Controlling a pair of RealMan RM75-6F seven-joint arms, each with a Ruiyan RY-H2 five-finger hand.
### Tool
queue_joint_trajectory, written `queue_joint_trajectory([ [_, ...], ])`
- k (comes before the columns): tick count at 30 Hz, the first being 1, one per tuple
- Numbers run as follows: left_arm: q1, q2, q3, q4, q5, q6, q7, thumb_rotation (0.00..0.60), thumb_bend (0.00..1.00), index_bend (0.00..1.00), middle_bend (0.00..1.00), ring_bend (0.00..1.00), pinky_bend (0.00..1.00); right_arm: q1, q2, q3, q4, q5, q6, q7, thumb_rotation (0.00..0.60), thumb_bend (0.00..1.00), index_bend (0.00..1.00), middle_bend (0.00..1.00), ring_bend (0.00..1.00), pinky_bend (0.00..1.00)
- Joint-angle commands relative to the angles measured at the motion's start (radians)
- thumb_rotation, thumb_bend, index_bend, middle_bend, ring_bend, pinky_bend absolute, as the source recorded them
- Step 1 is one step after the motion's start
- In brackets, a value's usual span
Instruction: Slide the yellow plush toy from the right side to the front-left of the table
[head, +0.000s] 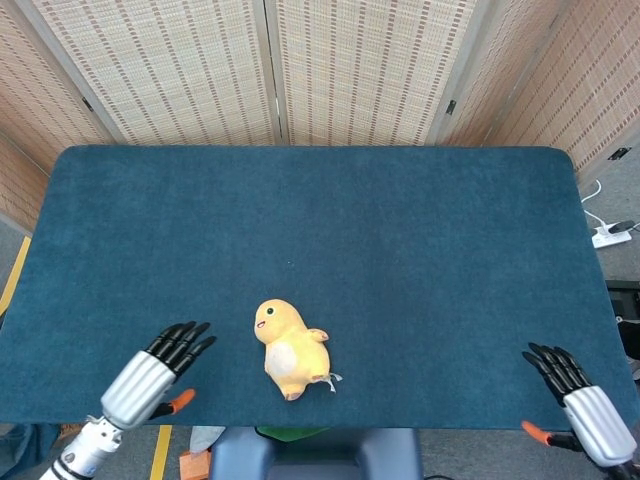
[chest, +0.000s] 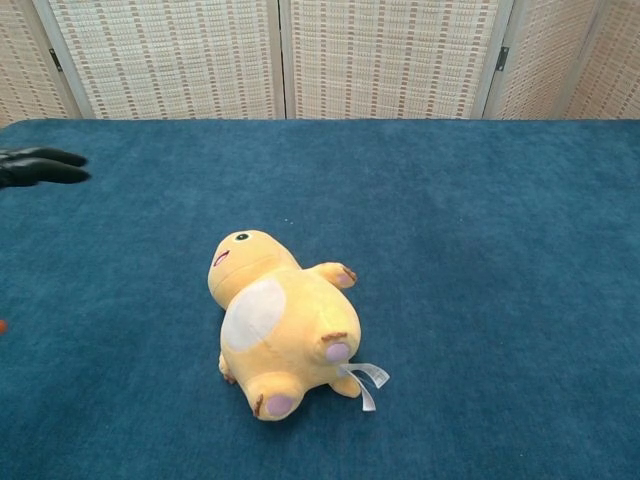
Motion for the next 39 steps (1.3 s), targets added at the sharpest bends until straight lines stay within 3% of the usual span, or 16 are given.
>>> queue_joint_trajectory([
  [1, -0.084, -0.076, -0.034, -0.077, -0.041, -0.134, 0.107, 0.6, 0.28, 0.0, 0.02, 0.02, 0.13, -0.082, -0.019, 0.015, 0.108, 0.036, 0.066, 0.14, 0.6, 0.05, 0.0, 0.0, 0.0, 0.0],
  [13, -0.251, -0.276, -0.149, -0.057, -0.256, -0.373, 0.295, 0.6, 0.27, 0.0, 0.02, 0.01, 0.12, -0.118, -0.015, 0.068, 0.167, 0.047, 0.072, 0.25, 0.6, 0.05, 0.0, 0.0, 0.0, 0.0],
  [27, -0.37, -0.373, -0.171, 0.067, -0.483, -0.484, 0.351, 0.6, 0.27, 0.01, 0.03, 0.01, 0.15, -0.12, -0.002, 0.103, 0.165, 0.053, 0.01, 0.288, 0.6, 0.06, 0.0, 0.0, 0.0, 0.0],
  [33, -0.401, -0.364, -0.139, 0.073, -0.534, -0.512, 0.37, 0.6, 0.28, 0.19, 0.16, 0.1, 0.39, -0.12, 0.0, 0.11, 0.16, 0.049, -0.01, 0.29, 0.6, 0.06, 0.0, 0.0, 0.0, 0.0],
  [36, -0.401, -0.373, -0.127, 0.088, -0.505, -0.471, 0.359, 0.6, 0.37, 0.37, 0.36, 0.27, 0.56, -0.121, 0.002, 0.11, 0.157, 0.041, -0.012, 0.289, 0.6, 0.06, 0.0, 0.0, 0.0, 0.0],
  [39, -0.384, -0.39, -0.105, 0.119, -0.438, -0.388, 0.344, 0.6, 0.54, 0.63, 0.66, 0.53, 0.83, -0.124, 0.003, 0.113, 0.153, 0.036, -0.009, 0.284, 0.6, 0.06, 0.0, 0.0, 0.0, 0.0],
])
